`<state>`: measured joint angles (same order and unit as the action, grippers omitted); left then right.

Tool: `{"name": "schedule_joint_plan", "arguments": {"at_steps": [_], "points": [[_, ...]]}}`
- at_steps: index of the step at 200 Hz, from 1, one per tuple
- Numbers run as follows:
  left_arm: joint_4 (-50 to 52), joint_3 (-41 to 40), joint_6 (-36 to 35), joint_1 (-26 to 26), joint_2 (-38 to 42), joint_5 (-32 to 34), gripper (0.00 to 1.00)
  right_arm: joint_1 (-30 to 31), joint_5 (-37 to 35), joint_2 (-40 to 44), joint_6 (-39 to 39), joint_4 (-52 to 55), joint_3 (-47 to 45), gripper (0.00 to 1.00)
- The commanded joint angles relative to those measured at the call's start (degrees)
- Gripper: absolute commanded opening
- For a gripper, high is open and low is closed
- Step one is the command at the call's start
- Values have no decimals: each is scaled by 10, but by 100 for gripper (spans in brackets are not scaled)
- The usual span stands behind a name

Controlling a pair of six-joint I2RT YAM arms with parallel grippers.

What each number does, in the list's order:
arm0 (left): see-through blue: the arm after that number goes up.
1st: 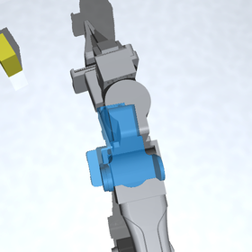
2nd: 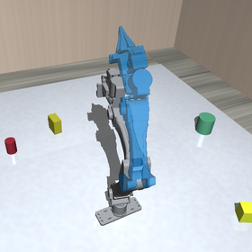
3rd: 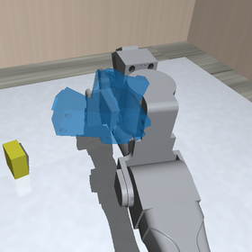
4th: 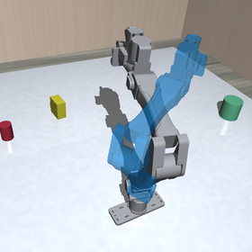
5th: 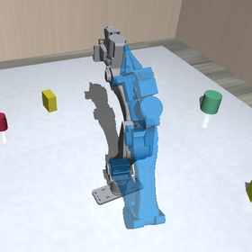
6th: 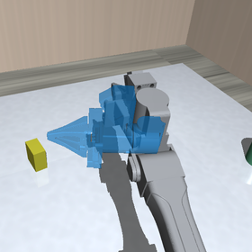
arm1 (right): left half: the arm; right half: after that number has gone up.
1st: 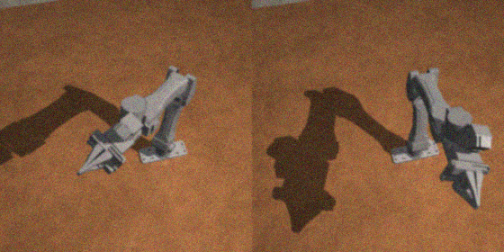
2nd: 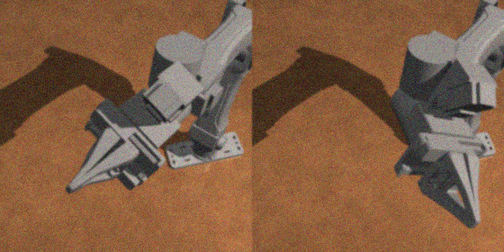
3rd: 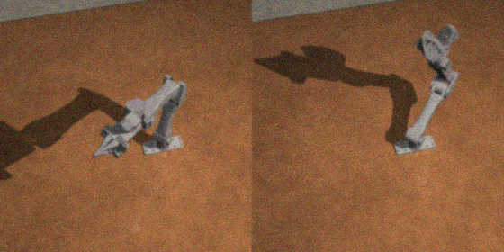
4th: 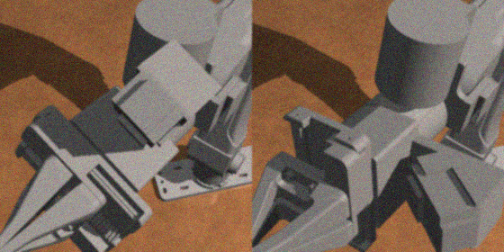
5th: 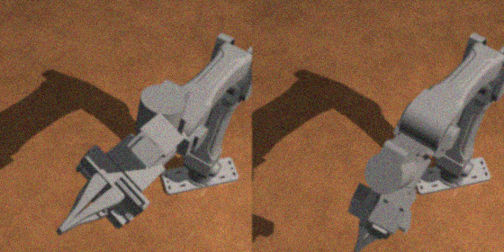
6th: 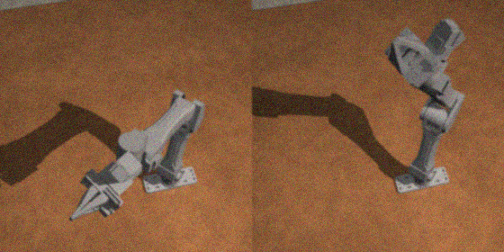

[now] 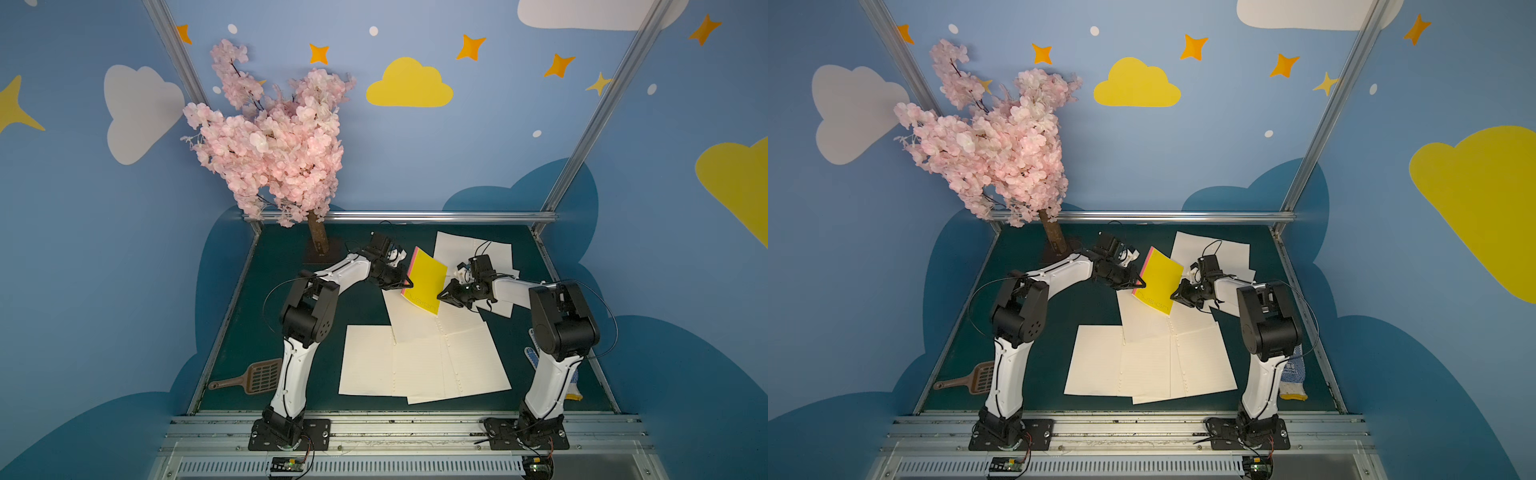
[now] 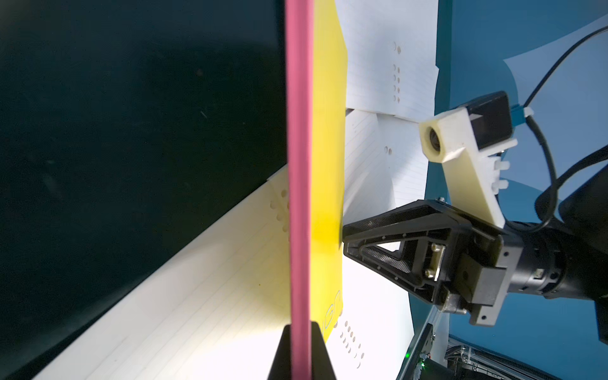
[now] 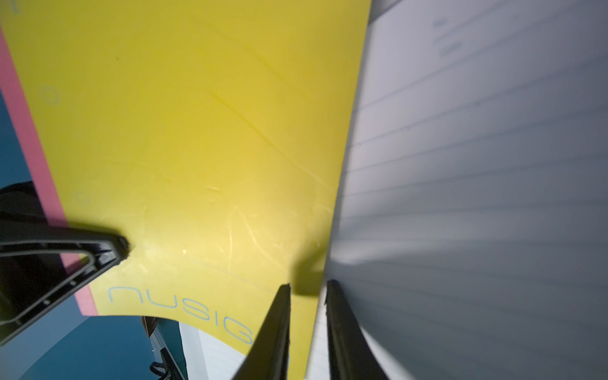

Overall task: Close the notebook
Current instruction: Pick up the notebook at the notebook.

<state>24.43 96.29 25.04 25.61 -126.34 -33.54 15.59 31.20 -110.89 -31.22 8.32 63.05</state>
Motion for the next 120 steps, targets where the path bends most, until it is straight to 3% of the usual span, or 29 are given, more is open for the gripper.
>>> {"name": "schedule_joint_plan", "arguments": {"at_steps": [1,120], "points": [[16,15,-11,3,31,22,3,4,-4,12,5,21,-7,24],[29,46,13,-23,38,83,3,4,-8,101,21,53,-29,26]]}}
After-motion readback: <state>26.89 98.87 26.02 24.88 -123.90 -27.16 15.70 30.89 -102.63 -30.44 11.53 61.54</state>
